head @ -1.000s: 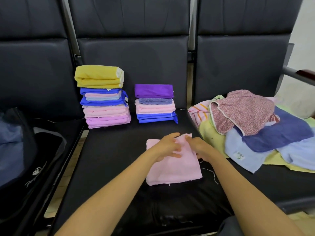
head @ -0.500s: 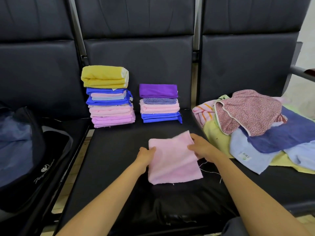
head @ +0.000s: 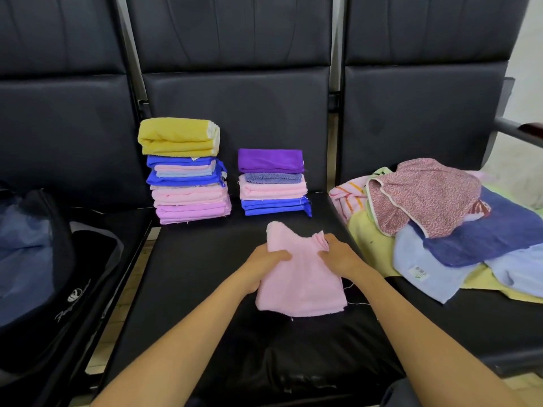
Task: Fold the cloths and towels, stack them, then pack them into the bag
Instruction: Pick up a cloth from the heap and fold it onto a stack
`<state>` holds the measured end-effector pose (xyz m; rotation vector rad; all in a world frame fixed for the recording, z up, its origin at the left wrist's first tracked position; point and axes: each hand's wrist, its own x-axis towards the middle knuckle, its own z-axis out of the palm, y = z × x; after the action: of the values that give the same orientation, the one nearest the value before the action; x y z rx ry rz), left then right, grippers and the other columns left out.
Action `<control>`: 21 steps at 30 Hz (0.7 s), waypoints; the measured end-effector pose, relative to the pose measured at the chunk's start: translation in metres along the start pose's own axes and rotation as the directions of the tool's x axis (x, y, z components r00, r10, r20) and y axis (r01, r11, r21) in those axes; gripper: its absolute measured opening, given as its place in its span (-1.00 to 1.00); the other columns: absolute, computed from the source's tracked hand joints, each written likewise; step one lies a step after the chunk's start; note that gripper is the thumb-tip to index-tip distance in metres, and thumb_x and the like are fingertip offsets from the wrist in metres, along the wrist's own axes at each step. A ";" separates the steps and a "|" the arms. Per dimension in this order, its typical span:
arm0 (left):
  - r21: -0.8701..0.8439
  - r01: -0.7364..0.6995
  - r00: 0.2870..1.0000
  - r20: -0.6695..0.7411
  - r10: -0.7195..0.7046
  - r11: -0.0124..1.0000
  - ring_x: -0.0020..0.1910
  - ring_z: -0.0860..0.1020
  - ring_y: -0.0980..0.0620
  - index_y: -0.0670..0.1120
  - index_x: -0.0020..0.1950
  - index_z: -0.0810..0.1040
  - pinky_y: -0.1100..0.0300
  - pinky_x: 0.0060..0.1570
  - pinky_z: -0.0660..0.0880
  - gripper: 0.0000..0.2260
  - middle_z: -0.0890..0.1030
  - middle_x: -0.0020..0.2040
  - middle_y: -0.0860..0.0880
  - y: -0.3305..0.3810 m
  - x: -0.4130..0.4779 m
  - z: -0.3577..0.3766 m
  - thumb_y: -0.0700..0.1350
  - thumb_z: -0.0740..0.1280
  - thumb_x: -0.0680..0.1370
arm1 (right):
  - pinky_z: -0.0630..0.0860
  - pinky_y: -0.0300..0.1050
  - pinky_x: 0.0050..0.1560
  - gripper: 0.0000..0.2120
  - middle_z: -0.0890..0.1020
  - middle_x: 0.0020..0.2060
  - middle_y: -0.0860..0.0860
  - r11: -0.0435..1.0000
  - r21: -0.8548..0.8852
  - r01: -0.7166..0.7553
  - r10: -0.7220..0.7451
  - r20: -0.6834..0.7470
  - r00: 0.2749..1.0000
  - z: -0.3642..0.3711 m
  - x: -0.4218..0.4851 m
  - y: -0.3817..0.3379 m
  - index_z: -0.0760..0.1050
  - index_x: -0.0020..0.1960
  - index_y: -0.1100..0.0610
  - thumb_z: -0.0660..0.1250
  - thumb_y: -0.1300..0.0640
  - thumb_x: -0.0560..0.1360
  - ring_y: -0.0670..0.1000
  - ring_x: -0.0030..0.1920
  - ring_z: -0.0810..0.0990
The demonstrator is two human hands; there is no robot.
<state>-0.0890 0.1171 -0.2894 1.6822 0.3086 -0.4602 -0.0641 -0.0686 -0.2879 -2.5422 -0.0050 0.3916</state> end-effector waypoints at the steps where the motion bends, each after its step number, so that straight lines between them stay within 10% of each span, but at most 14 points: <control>1: 0.035 -0.032 0.999 0.020 0.032 0.999 0.12 0.53 -0.06 -0.03 0.30 0.43 -0.06 0.20 0.47 -0.59 0.56 0.16 -0.06 0.010 -0.005 0.001 -0.05 0.39 0.47 | 0.40 -0.13 0.02 -0.57 0.46 0.27 0.17 1.000 0.024 -0.010 0.010 -0.003 1.000 0.001 0.000 -0.002 0.14 0.47 0.17 0.10 0.12 0.64 0.10 0.14 0.50; 5: 0.119 -0.148 0.986 0.094 0.137 0.982 0.14 0.53 -0.08 -0.02 0.34 0.41 -0.07 0.20 0.48 -0.58 0.55 0.19 -0.10 0.054 -0.028 0.000 -0.06 0.39 0.50 | 0.44 0.00 0.22 -0.52 0.50 0.27 0.12 0.892 0.436 -0.123 0.113 0.048 0.992 0.009 -0.002 -0.011 0.28 0.44 0.15 0.10 -0.10 0.62 0.11 0.19 0.50; 7: 0.110 -0.174 0.980 0.113 0.161 0.979 0.11 0.54 -0.09 -0.01 0.29 0.42 -0.04 0.12 0.51 -0.63 0.55 0.15 -0.11 0.074 -0.041 -0.005 -0.07 0.38 0.51 | 0.43 0.11 0.26 -0.49 0.58 0.19 0.10 0.523 0.805 -0.281 0.046 0.303 0.952 0.010 -0.001 -0.016 0.41 0.37 0.07 0.19 -0.22 0.56 0.14 0.20 0.53; 10: 0.018 -0.181 0.979 0.101 0.178 0.983 0.03 0.56 -0.05 0.01 0.14 0.47 0.07 -0.09 0.52 -0.78 0.59 0.05 -0.08 0.090 -0.057 -0.019 -0.08 0.38 0.52 | 0.32 0.18 0.37 -0.39 0.56 0.26 0.13 -0.006 0.866 -0.501 -0.212 0.488 0.847 0.008 -0.004 -0.019 0.49 0.32 0.03 0.22 -0.36 0.46 0.21 0.31 0.47; 21: -0.162 -0.052 0.986 -0.164 0.025 0.985 0.15 0.53 -0.11 -0.12 0.48 0.23 -0.06 0.17 0.49 -0.44 0.49 0.28 -0.16 0.016 -0.063 -0.097 -0.07 0.38 0.54 | 0.56 0.17 0.11 -0.45 0.45 0.29 0.12 0.353 0.916 -0.190 -0.244 0.287 0.926 0.003 -0.017 -0.039 0.35 0.39 -0.10 0.36 0.28 0.49 0.18 0.21 0.54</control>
<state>-0.1250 0.2135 -0.2342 1.5624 0.4204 -0.2621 -0.0779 -0.0360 -0.2651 -1.2406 0.0263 0.6395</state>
